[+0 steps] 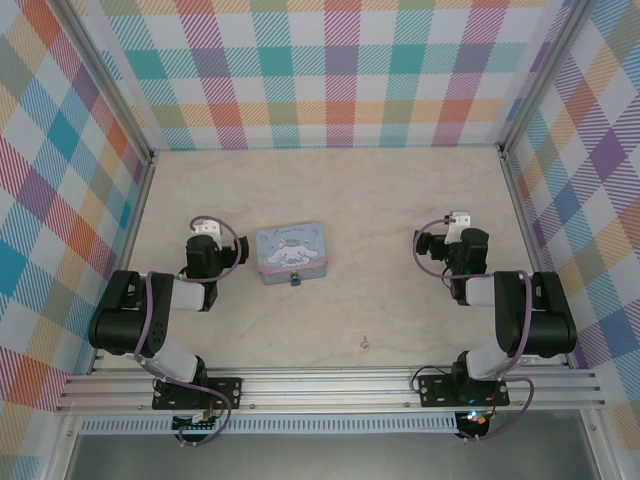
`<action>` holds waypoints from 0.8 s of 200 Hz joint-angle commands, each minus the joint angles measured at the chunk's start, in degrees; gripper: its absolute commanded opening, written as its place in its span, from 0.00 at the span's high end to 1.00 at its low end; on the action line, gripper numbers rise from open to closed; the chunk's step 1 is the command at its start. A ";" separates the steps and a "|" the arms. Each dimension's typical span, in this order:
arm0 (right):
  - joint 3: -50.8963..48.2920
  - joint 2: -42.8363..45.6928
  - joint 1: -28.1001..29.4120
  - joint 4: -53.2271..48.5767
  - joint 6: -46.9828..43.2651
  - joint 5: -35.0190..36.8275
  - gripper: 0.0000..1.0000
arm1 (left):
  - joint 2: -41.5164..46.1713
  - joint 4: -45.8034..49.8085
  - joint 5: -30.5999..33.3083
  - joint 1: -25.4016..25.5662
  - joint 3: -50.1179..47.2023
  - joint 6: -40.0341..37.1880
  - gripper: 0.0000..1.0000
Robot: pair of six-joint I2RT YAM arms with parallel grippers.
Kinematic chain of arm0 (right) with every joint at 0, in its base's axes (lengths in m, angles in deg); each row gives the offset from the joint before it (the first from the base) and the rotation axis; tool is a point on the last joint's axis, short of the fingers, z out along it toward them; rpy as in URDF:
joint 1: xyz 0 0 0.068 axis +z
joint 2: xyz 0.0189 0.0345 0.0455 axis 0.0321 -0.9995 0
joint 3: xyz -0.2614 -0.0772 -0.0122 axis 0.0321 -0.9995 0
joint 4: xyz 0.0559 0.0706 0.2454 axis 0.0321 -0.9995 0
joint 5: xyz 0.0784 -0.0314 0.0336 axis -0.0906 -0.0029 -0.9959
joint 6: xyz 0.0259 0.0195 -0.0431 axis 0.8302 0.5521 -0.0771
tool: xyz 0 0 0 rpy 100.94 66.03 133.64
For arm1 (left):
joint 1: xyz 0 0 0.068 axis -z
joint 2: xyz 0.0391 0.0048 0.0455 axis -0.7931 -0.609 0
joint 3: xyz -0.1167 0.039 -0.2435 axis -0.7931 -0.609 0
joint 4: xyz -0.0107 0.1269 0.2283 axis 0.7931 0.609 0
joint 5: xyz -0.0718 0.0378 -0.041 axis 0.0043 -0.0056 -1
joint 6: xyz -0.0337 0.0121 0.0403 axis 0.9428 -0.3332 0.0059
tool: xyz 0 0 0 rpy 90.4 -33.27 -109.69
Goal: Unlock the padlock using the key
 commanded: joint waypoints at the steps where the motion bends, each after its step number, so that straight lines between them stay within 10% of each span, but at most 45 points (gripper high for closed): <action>1: 0.76 -0.03 0.28 0.63 -0.22 0.03 0.00 | 0.10 -0.90 -1.28 -0.73 1.36 -1.02 0.00; 160: 0.66 2.22 0.10 -0.84 2.23 4.58 0.00 | 10.22 10.55 4.87 -0.71 3.17 1.68 0.00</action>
